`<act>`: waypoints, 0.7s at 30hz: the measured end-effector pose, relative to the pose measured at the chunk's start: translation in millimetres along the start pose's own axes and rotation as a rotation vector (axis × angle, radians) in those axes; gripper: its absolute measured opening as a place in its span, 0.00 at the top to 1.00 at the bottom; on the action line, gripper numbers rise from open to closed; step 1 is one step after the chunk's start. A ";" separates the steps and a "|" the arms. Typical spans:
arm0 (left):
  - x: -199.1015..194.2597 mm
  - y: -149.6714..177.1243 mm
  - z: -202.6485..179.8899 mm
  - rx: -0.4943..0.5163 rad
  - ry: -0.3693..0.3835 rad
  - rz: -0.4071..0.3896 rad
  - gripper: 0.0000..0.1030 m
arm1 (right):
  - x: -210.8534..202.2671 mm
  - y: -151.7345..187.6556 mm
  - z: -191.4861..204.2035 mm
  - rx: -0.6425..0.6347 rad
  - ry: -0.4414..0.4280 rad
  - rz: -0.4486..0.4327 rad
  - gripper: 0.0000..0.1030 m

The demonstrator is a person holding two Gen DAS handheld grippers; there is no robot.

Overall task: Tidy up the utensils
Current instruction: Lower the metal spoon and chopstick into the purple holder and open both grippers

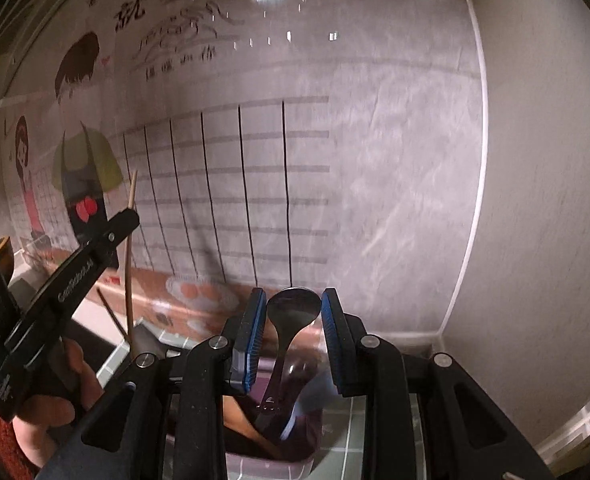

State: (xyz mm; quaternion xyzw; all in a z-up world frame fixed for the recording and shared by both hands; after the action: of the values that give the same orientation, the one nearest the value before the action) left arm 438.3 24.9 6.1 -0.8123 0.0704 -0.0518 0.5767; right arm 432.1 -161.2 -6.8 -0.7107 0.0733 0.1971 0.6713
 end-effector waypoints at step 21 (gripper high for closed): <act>-32.3 46.4 1.8 0.000 0.023 0.311 0.93 | 23.8 50.0 10.5 -0.064 -0.039 0.205 0.74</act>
State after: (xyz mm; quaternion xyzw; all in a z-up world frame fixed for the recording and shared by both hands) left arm 404.2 17.1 -38.3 -0.7908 0.2020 0.0289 0.5770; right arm 433.4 -151.4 -62.3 -0.7166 0.1263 0.2807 0.6259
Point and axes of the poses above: each gripper's, at about its wrist camera, not at the fingertips, and x roughly the way its jaws point, z to its left, y to its underside, the point moved 5 cm from there along x, roughly the way its jaws point, and after that the axes turned 8 degrees about y, right-handed, at the moved point
